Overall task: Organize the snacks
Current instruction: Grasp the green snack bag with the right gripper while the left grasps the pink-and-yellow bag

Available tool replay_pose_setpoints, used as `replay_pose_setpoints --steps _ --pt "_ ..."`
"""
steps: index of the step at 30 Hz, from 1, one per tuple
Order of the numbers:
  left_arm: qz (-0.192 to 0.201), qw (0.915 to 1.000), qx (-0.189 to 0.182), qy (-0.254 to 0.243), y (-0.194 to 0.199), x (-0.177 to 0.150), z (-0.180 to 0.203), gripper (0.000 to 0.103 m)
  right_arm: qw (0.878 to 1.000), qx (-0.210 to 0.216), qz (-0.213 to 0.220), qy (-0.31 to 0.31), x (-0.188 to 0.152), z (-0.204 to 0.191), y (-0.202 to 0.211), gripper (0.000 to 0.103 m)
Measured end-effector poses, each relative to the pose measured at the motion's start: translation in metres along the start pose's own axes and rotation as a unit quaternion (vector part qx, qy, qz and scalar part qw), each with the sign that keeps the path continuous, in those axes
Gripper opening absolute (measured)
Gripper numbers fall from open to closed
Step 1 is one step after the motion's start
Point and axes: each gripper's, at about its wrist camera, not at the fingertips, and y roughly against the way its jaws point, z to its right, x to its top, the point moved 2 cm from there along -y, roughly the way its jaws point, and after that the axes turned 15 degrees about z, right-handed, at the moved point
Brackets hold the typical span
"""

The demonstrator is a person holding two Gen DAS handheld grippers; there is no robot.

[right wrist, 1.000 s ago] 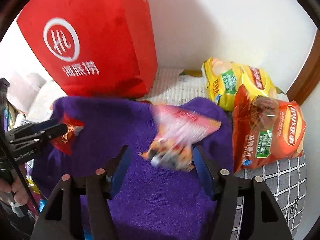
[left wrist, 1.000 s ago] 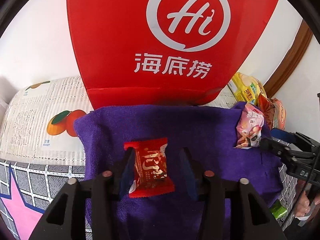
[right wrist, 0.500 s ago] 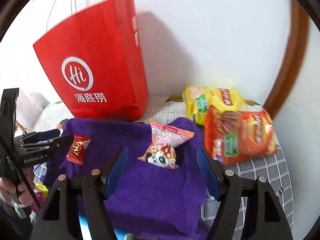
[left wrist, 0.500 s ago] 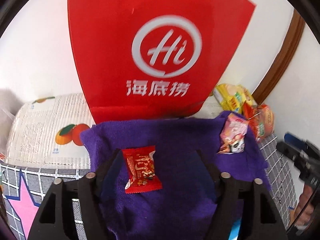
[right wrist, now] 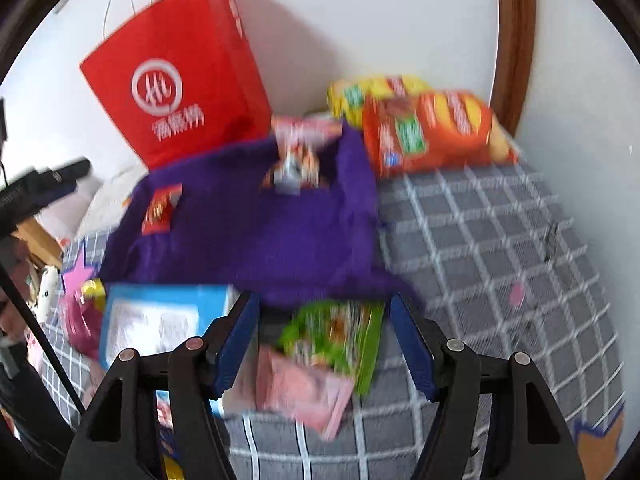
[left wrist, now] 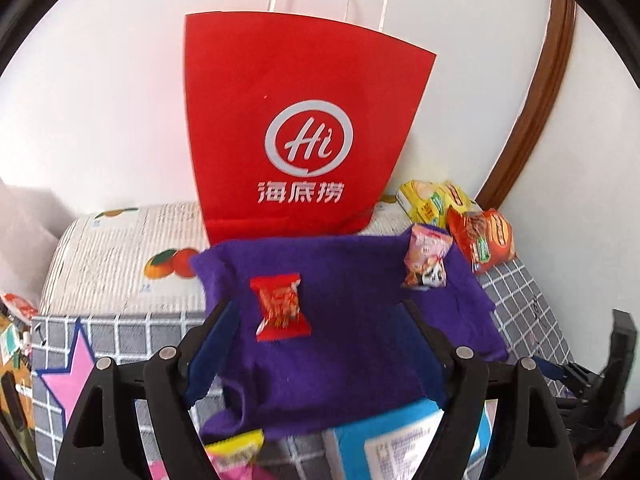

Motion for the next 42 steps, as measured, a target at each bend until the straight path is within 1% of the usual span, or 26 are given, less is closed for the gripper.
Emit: replay_pose_setpoints --steps 3,6,11,12,13,14,16,17,20,23,28,30,33,39,41,42 --pt "-0.003 0.9999 0.011 -0.009 0.013 -0.008 -0.004 0.080 1.000 -0.019 0.004 0.003 -0.012 -0.002 -0.009 0.075" --pt "-0.003 0.9997 0.020 -0.015 0.028 -0.018 -0.014 0.080 0.999 -0.034 0.000 -0.005 -0.019 0.001 -0.022 0.075" --pt "-0.010 0.9990 0.043 -0.011 0.048 -0.042 -0.038 0.080 0.999 -0.027 -0.005 -0.033 -0.026 0.008 -0.041 0.075" --pt "-0.014 0.9987 0.047 -0.011 0.050 -0.048 -0.042 0.080 0.999 -0.022 -0.012 -0.037 -0.029 0.008 -0.046 0.074" --pt "-0.018 0.9985 0.051 -0.011 0.052 -0.054 -0.047 0.080 0.999 -0.020 -0.018 -0.039 -0.032 0.008 -0.050 0.073" --pt "-0.021 0.9983 0.055 -0.008 0.054 -0.059 -0.052 0.080 0.999 -0.019 -0.013 -0.043 -0.033 0.008 -0.050 0.072" --pt "-0.026 0.9980 0.058 0.002 0.059 -0.068 -0.059 0.080 0.999 -0.012 -0.005 -0.048 -0.034 0.010 -0.046 0.059" --pt "-0.029 0.9979 0.058 0.007 0.062 -0.072 -0.063 0.080 0.999 -0.006 -0.005 -0.054 -0.034 0.012 -0.044 0.054" --pt "-0.031 0.9974 0.061 0.022 0.068 -0.083 -0.072 0.080 0.997 0.002 0.009 -0.071 -0.031 0.017 -0.032 0.054" --pt "-0.035 0.9970 0.059 0.036 0.073 -0.092 -0.076 0.080 0.998 -0.004 0.029 -0.063 -0.027 0.017 -0.015 0.054" --pt "-0.037 0.9972 0.050 0.042 0.074 -0.101 -0.068 0.080 0.995 -0.001 0.059 -0.074 -0.027 0.019 0.014 0.054" --pt "-0.046 0.9971 0.050 0.035 0.068 -0.106 -0.063 0.080 0.995 -0.004 0.070 -0.076 -0.029 0.021 0.027 0.054" --pt "-0.059 0.9961 0.060 0.024 0.056 -0.114 -0.056 0.080 0.994 -0.004 0.080 -0.073 -0.036 0.022 0.042 0.054" --pt "-0.094 0.9914 0.089 0.019 0.027 -0.135 -0.055 0.080 0.995 -0.006 0.082 -0.061 -0.055 0.021 0.067 0.054" --pt "-0.093 0.9916 0.086 0.024 0.025 -0.138 -0.055 0.079 0.995 -0.008 0.082 -0.053 -0.060 0.018 0.074 0.054" --pt "-0.091 0.9918 0.085 0.027 0.025 -0.139 -0.056 0.076 0.995 -0.009 0.083 -0.049 -0.062 0.016 0.076 0.054"
